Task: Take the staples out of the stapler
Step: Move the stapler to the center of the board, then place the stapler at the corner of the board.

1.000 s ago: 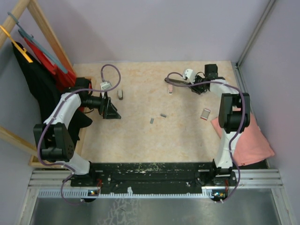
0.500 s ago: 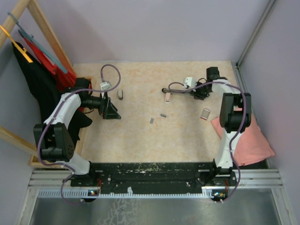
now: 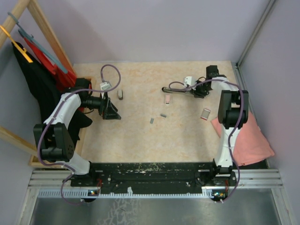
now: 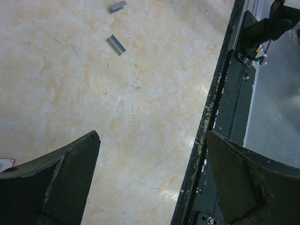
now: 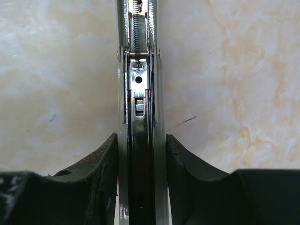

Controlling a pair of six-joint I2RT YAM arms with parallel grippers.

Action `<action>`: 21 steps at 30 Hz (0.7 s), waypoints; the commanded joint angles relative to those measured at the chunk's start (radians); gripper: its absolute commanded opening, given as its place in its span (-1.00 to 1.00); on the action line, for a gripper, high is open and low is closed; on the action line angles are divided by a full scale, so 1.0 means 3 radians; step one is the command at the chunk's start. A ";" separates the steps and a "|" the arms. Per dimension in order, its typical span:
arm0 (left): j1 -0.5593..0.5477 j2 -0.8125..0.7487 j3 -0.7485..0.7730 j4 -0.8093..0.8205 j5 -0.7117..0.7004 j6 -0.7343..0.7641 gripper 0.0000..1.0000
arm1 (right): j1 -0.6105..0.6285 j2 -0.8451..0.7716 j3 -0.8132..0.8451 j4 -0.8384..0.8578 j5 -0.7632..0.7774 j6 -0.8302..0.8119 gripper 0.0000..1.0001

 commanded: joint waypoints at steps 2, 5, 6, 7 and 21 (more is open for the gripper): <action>0.0039 -0.0052 -0.0020 -0.0066 0.0126 0.0110 1.00 | -0.0055 0.0263 0.0646 0.0042 -0.0157 0.0049 -1.00; 0.0037 -0.0023 -0.0010 -0.0088 0.0143 0.0132 1.00 | -0.0057 0.0455 0.0944 -0.0066 -0.0147 0.0064 -1.00; 0.0036 -0.0014 -0.0007 -0.0106 0.0150 0.0155 1.00 | -0.0054 0.0519 0.1036 -0.0116 -0.0144 0.0049 -1.00; 0.0040 0.0003 -0.0001 -0.0120 0.0164 0.0179 1.00 | -0.0054 0.0570 0.1118 -0.0149 -0.0137 0.0031 -1.00; 0.0038 0.0100 -0.0005 -0.0162 0.0136 0.0239 1.00 | -0.0056 0.1173 0.2011 -0.0390 -0.0038 -0.0179 -0.78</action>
